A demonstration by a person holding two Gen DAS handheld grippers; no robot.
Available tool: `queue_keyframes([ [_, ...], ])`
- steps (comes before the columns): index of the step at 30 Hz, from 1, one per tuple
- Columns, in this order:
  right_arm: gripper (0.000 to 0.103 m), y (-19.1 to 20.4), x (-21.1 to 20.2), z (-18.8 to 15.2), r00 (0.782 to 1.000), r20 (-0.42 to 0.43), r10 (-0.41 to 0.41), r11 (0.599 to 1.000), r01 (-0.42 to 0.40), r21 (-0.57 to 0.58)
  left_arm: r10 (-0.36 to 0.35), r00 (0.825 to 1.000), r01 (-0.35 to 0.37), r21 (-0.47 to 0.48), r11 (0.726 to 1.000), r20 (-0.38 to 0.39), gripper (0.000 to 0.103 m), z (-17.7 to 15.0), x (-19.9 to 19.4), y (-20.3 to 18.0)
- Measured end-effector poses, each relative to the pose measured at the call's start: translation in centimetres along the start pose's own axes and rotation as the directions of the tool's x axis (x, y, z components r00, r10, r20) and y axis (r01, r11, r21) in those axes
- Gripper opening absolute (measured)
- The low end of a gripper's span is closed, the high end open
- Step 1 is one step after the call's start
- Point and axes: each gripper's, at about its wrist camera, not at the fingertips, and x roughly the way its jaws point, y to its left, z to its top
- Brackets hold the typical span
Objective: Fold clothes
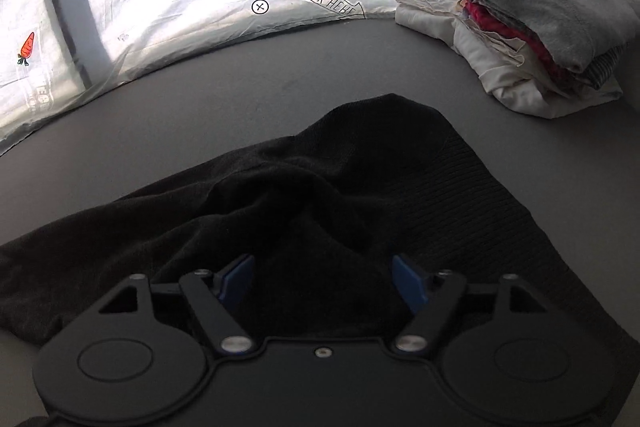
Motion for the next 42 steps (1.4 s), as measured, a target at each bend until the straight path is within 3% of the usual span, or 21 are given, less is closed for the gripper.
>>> queue_keyframes([
  [2,0.09,1.4,-0.8,-2.1,1.0,-0.01,0.002,1.0,-0.002,-0.01,-0.033,0.999,0.034,-0.038,0.999,0.022,0.103,0.8,0.3,0.9],
  [6,0.103,1.8,-1.1,-3.7,0.997,0.065,-0.03,0.999,0.032,-0.027,-0.08,0.994,0.085,-0.08,0.993,0.069,0.103,2.7,1.2,2.6],
  [15,0.103,2.0,-1.1,-5.3,0.984,0.158,-0.082,0.997,0.081,0.013,-0.138,0.982,0.155,-0.132,0.979,0.127,0.101,8.1,5.5,4.0],
  [18,0.103,2.1,-1.2,-5.3,0.984,0.158,-0.085,0.996,0.085,0.011,-0.15,0.979,0.167,-0.118,0.979,0.135,0.096,9.3,7.1,3.4],
  [21,0.103,2.1,-1.2,-5.4,0.984,0.159,-0.086,0.996,0.086,0.012,-0.161,0.978,0.176,-0.107,0.979,0.132,0.085,10.1,8.4,2.9],
  [22,0.103,2.1,-1.2,-5.4,0.983,0.159,-0.087,0.996,0.086,0.012,-0.154,0.978,0.168,-0.092,0.982,0.14,0.076,10.1,8.6,2.7],
  [24,0.103,2.1,-1.1,-5.4,0.983,0.159,-0.089,0.996,0.088,0.013,-0.138,0.978,0.148,-0.058,0.987,0.158,0.068,10.1,8.9,2.2],
  [26,0.103,2.1,-1.1,-5.4,0.983,0.159,-0.091,0.996,0.089,0.015,-0.117,0.978,0.125,-0.034,0.992,0.175,0.036,10.0,8.9,1.8],
  [28,0.103,2.1,-1.1,-5.4,0.983,0.159,-0.091,0.996,0.09,0.016,-0.161,0.972,0.173,-0.06,0.983,0.171,0.015,10.1,8.7,2.2],
  [29,0.103,2.1,-1.1,-5.4,0.983,0.159,-0.091,0.996,0.089,0.016,-0.163,0.971,0.179,-0.08,0.981,0.175,0.009,10.2,8.3,2.5],
  [33,0.103,2.1,-1.1,-5.4,0.983,0.16,-0.089,0.996,0.087,0.018,-0.155,0.964,0.188,-0.145,0.971,0.216,0.006,10.3,5.7,3.2],
  [38,0.103,2.0,-1.1,-5.4,0.983,0.16,-0.087,0.996,0.085,0.02,-0.174,0.934,0.233,-0.161,0.959,0.311,0.006,10.5,-0.6,4.5],
  [40,0.103,2.0,-1.1,-5.4,0.983,0.16,-0.087,0.996,0.084,0.021,-0.167,0.935,0.222,-0.148,0.964,0.312,0.006,10.2,-2.0,5.0],
  [42,0.103,1.9,-1.1,-5.4,0.983,0.161,-0.086,0.996,0.084,0.021,-0.133,0.951,0.169,-0.111,0.979,0.278,0.006,9.3,-2.1,5.2],
])
